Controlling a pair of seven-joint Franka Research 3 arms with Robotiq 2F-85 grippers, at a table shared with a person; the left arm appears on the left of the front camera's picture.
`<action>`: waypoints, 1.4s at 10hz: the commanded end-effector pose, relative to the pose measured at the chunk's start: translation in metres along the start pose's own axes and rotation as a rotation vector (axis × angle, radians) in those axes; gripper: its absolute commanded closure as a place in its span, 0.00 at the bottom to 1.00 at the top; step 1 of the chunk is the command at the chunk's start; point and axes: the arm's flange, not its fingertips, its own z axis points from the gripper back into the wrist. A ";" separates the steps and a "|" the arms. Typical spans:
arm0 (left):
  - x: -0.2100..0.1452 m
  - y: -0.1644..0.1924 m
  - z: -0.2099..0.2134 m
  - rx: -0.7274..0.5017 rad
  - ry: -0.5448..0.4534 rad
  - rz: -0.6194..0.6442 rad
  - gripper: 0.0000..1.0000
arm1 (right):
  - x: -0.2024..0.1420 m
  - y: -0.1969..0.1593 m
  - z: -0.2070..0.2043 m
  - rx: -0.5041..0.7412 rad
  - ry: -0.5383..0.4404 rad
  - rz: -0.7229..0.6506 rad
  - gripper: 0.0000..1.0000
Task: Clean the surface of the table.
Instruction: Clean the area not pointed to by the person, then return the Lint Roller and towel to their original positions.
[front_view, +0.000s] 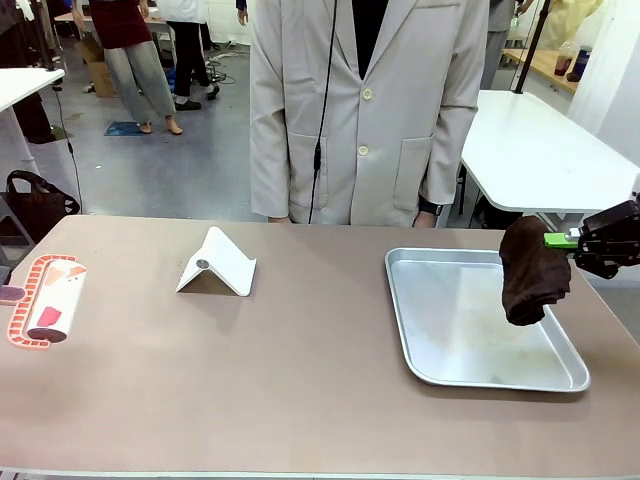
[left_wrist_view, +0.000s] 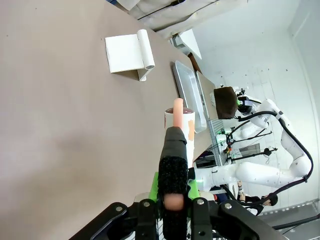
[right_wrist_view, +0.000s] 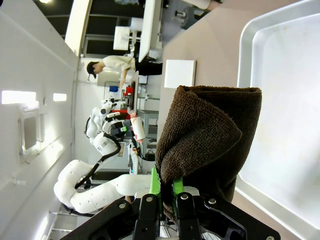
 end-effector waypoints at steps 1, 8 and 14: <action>-0.003 -0.003 0.001 0.006 0.003 -0.011 0.77 | -0.001 0.003 0.002 0.007 -0.004 0.011 0.89; -0.003 -0.003 0.001 0.006 0.003 -0.011 0.77 | -0.001 0.003 0.002 0.007 -0.004 0.011 0.89; 0.082 -0.077 -0.099 0.113 0.109 0.041 0.77 | 0.019 0.058 -0.087 -0.040 -0.145 0.026 0.89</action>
